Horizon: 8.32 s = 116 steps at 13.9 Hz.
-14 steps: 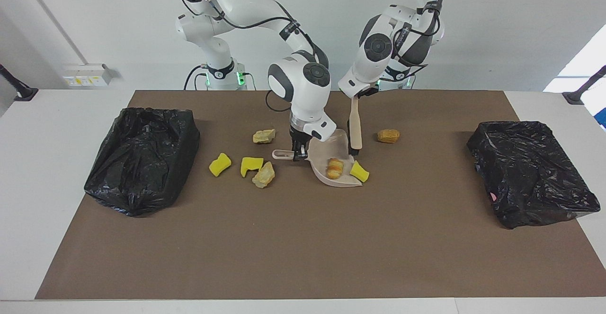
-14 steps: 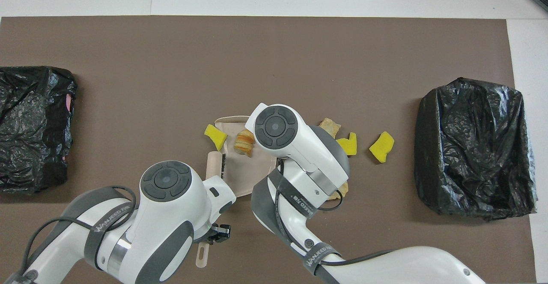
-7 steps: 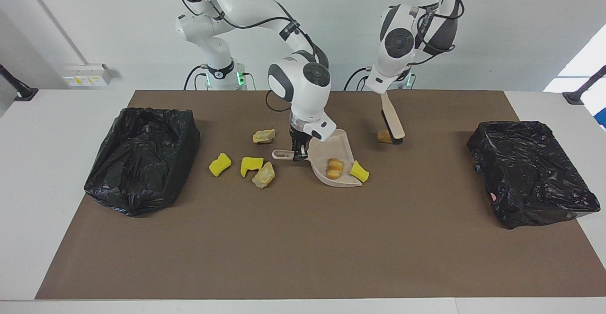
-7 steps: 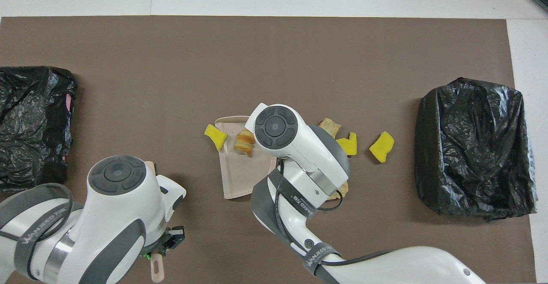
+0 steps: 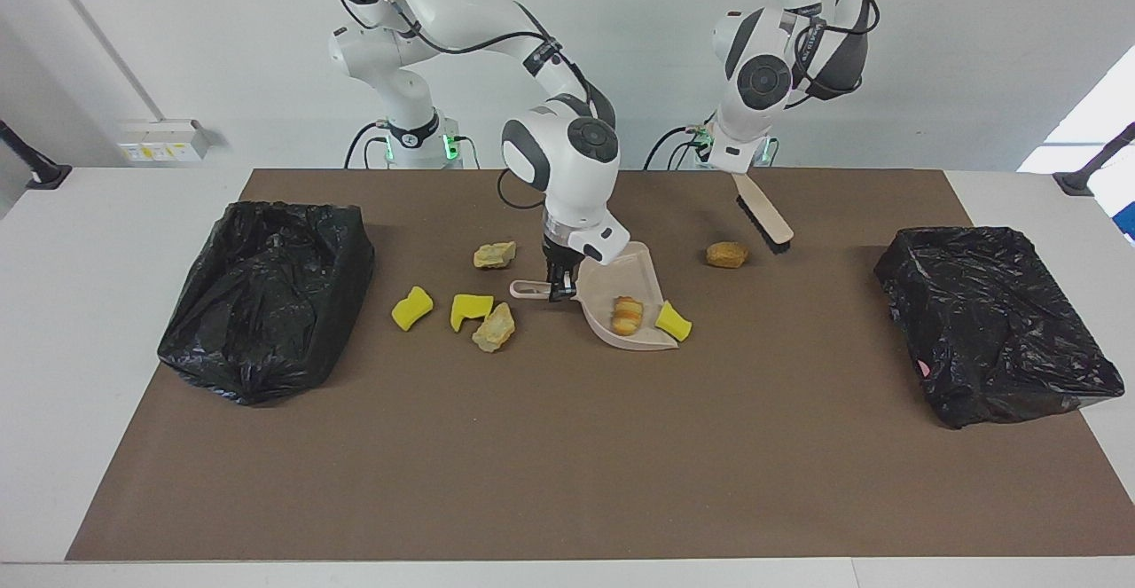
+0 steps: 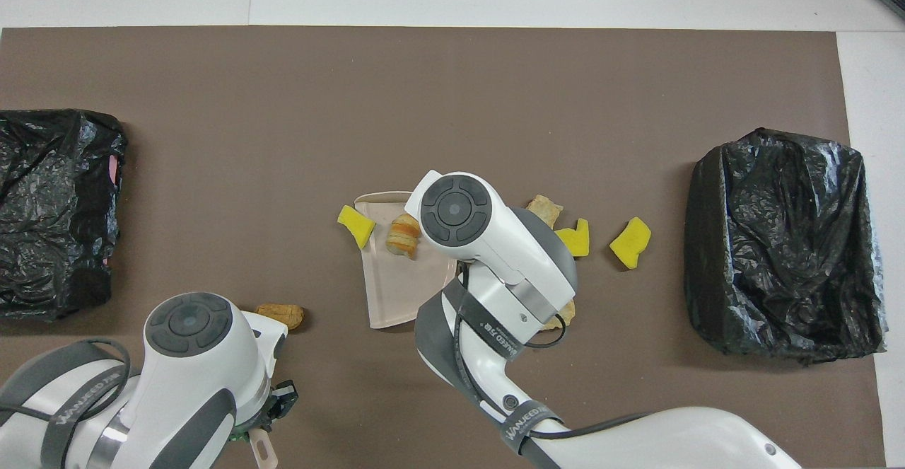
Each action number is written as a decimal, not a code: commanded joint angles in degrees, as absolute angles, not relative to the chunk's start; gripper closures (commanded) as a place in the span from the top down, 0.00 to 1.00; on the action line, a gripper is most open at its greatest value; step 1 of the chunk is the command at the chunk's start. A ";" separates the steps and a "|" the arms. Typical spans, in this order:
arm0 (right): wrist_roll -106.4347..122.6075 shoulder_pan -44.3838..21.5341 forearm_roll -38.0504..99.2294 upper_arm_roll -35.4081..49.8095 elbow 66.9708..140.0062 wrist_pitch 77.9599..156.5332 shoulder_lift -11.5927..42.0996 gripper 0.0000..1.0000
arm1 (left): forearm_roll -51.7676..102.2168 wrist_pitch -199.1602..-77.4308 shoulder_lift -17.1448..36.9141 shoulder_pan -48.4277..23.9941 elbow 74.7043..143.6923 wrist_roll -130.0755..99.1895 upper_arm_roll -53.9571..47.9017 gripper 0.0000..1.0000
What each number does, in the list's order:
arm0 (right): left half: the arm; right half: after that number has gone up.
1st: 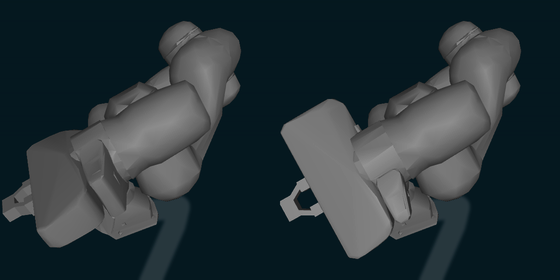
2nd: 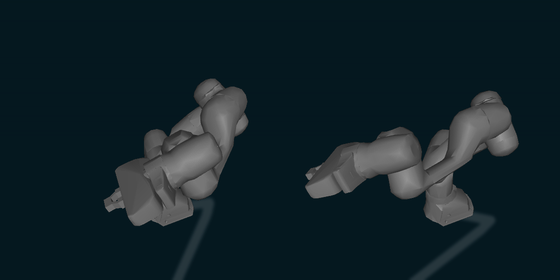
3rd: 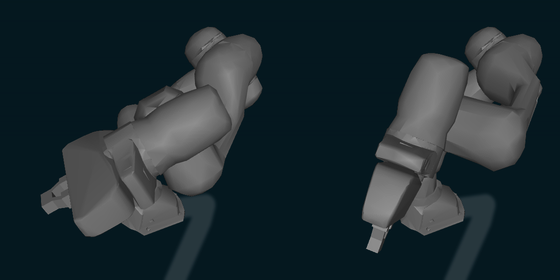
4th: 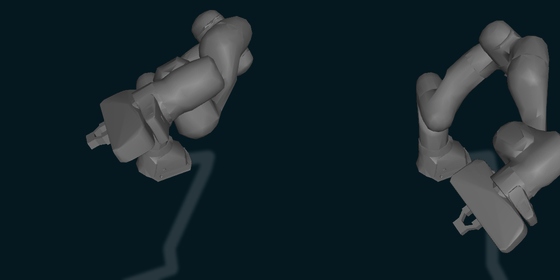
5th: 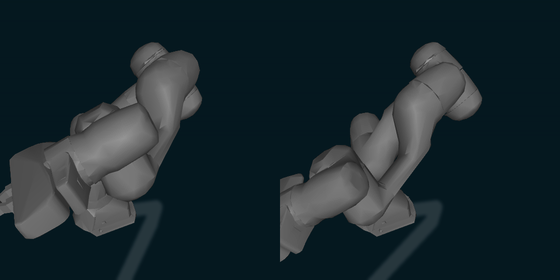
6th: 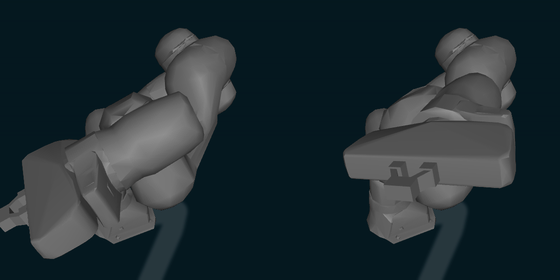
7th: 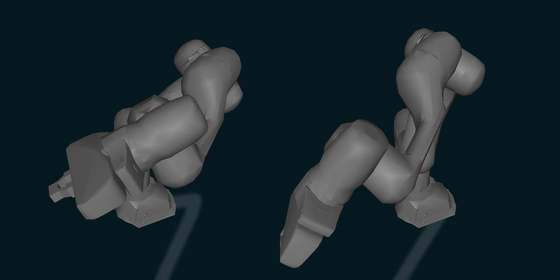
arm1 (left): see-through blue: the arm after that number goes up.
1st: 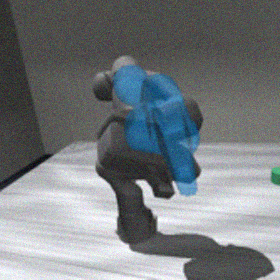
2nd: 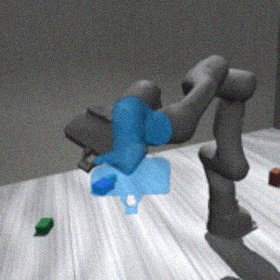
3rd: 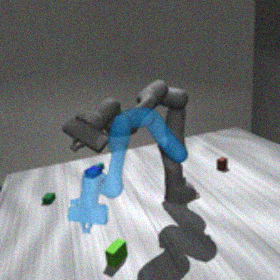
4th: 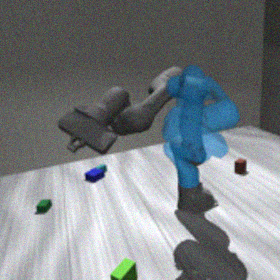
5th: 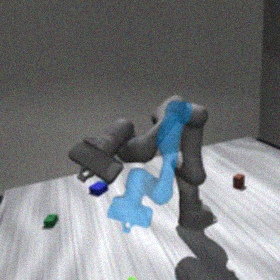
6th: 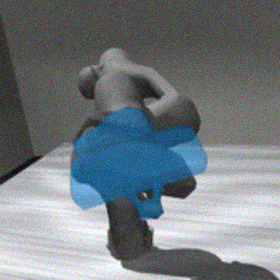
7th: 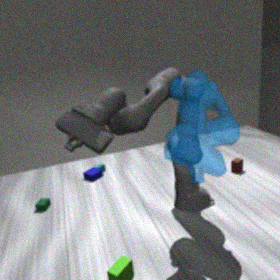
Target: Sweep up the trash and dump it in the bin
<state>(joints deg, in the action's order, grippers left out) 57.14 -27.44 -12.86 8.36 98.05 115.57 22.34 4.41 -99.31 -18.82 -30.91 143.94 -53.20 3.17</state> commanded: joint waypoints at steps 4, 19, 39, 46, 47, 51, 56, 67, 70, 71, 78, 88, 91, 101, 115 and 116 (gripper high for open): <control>55.72 -27.60 -13.62 8.61 100.11 116.46 21.18 0.00 | 11.94 -114.68 -11.97 -30.76 144.41 -55.29 2.72 0.00; 54.40 -27.60 -13.62 8.70 100.46 117.07 21.18 0.00 | 16.44 -124.28 -0.53 -36.82 132.80 -26.81 1.76 0.00; 62.73 -21.81 -8.63 8.79 100.28 116.19 17.06 0.00 | 8.17 -99.75 -7.03 -35.86 126.21 -34.19 1.76 0.00; 77.85 -11.18 -2.37 8.70 92.65 103.29 12.84 0.00 | 8.26 -103.79 -13.62 -46.65 135.08 -38.73 0.79 0.00; 79.35 -9.94 -2.37 8.70 91.68 102.31 12.57 0.00 | 8.26 -105.02 -13.80 -49.19 136.13 -41.02 0.88 0.00; 86.04 -3.53 -0.71 8.53 90.53 98.01 10.47 0.00 | 8.26 -111.00 -16.44 -57.29 143.52 -48.15 0.79 0.00; 87.28 2.71 -1.67 7.82 90.00 93.61 6.86 0.00 | 9.75 -112.06 -16.35 -58.01 144.05 -47.46 0.62 0.00; 92.37 16.17 -18.08 5.19 93.41 94.66 1.51 0.00 | 17.40 -115.40 -14.15 -57.75 144.67 -43.42 0.79 0.00; 92.20 17.58 -22.31 5.10 97.89 97.02 -1.13 0.00 | 17.40 -115.40 -12.66 -57.92 144.84 -43.33 0.70 0.00; 91.76 17.49 -24.24 5.10 100.26 98.60 -2.53 0.00 | 17.32 -115.40 -12.57 -57.92 144.76 -43.42 0.79 0.00; 85.08 20.48 -37.15 5.01 112.21 105.35 -9.91 0.00 | 17.23 -115.40 -10.29 -55.38 142.04 -36.94 1.14 1.00; 76.20 18.28 -43.77 5.27 118.74 106.88 -14.59 0.00 | 3.01 -114.52 1.48 -33.08 116.05 -24.38 1.23 1.00; 76.64 18.46 -43.77 5.27 118.74 106.70 -14.50 0.00 | 1.85 -113.22 1.93 -25.08 109.97 -14.27 1.23 1.00; 76.03 18.54 -27.01 5.36 109.88 98.27 -10.29 0.00 | -2.64 -90.98 -2.28 -11.88 92.29 0.33 1.93 1.00; 25.27 6.52 -3.71 6.15 109.60 96.15 -9.14 0.00 | 0.70 -84.20 -3.51 -8.53 88.50 2.99 2.55 1.00; 20.61 4.59 -3.00 6.15 109.51 96.15 -8.88 0.00 | 0.70 -84.20 -3.86 -8.53 88.59 2.73 2.37 1.00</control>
